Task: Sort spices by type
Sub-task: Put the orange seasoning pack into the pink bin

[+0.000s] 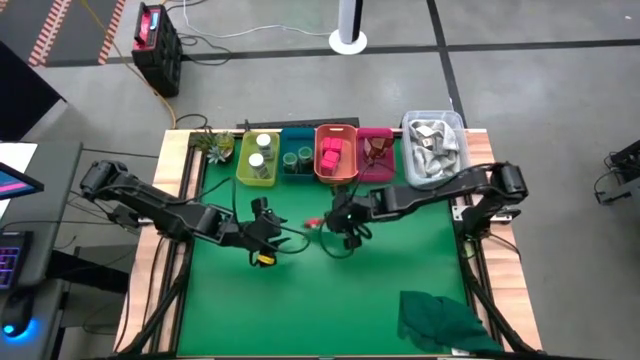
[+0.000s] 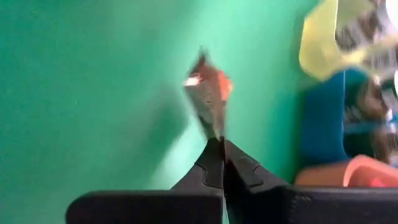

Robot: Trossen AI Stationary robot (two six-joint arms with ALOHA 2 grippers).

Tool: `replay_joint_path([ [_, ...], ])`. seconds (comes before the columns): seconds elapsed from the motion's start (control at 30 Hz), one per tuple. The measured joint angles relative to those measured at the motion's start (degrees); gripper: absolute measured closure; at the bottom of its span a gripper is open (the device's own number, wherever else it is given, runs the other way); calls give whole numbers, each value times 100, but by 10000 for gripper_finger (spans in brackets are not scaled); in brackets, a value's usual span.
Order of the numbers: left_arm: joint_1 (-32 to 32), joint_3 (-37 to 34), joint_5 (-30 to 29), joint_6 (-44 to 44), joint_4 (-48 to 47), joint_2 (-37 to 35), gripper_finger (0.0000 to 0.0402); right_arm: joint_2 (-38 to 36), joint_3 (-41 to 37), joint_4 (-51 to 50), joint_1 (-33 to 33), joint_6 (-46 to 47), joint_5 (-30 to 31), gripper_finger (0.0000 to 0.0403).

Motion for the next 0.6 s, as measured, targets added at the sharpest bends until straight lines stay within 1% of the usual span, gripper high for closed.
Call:
replay_joint_path([
  [0.13,-157,-341,-77,-47,477,-33,191,-405,173,-997,-341,332,13,383],
  [0.3,-210,-739,-95,-398,763,-27,191,-823,371,-2041,-792,632,59,382],
  [0.43,-210,-825,-117,-568,867,-29,191,-1016,694,-2826,-1218,1112,56,383],
  [0.6,-210,-830,-123,-577,916,-29,191,-1024,874,-3441,-1797,1567,57,383],
])
